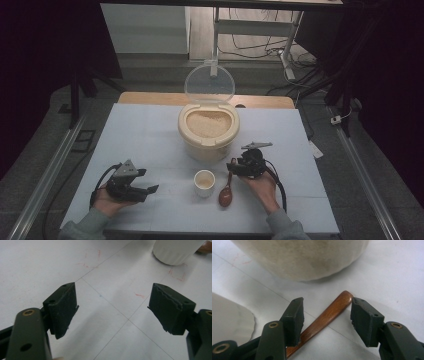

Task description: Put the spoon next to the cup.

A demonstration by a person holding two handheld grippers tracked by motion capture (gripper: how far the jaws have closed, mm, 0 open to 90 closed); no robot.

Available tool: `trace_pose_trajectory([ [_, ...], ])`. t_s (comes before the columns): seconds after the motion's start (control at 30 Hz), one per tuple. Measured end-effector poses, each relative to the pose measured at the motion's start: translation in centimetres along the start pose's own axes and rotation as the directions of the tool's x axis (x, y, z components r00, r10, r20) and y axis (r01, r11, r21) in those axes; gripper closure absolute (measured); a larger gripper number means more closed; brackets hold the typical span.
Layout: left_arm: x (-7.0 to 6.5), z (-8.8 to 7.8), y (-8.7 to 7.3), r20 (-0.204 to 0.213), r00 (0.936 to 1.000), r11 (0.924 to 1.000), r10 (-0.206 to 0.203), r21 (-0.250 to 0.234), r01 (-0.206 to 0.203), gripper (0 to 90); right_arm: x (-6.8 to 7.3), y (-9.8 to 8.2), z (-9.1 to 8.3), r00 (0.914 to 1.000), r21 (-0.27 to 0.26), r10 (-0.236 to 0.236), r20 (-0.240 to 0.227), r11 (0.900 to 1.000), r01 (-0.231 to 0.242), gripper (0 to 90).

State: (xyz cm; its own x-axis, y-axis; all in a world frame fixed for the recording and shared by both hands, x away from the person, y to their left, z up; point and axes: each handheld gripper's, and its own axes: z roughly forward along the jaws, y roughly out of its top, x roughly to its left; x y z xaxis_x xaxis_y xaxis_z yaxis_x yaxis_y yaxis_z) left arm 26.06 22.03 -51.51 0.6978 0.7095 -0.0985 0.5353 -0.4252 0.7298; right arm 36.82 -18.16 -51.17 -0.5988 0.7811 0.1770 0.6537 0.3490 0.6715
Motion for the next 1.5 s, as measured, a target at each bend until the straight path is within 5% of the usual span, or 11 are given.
trace_pose_trajectory([
  [0.37,0.0,-0.2,0.0,-0.004,1.0,0.9999,-0.004,-0.013,0.004,22.5,0.2,0.1,-2.0,0.9894,-0.057,-0.138,-0.045,0.989,0.136,44.6],
  [0.63,0.1,-0.3,0.0,-0.007,1.0,0.9998,-0.007,-0.018,0.007,22.5,0.5,-0.1,-3.3,0.9778,-0.095,-0.196,-0.072,0.977,0.189,44.6],
  [0.97,0.0,-0.5,0.0,-0.018,0.9997,0.9991,-0.014,-0.04,0.013,22.5,0.3,-1.2,-5.8,0.9546,-0.174,-0.289,-0.071,0.946,0.274,43.2],
  [1.37,0.1,-0.6,0.0,-0.015,0.9995,0.9986,-0.027,-0.046,0.027,21.6,-1.0,-3.0,-8.5,0.95,-0.261,-0.311,-0.024,0.919,0.295,37.0],
  [1.5,0.0,-0.6,0.0,-0.015,0.9995,0.9984,-0.029,-0.048,0.029,21.2,-1.9,-3.9,-9.4,0.9511,-0.267,-0.309,-0.008,0.917,0.296,35.1],
])
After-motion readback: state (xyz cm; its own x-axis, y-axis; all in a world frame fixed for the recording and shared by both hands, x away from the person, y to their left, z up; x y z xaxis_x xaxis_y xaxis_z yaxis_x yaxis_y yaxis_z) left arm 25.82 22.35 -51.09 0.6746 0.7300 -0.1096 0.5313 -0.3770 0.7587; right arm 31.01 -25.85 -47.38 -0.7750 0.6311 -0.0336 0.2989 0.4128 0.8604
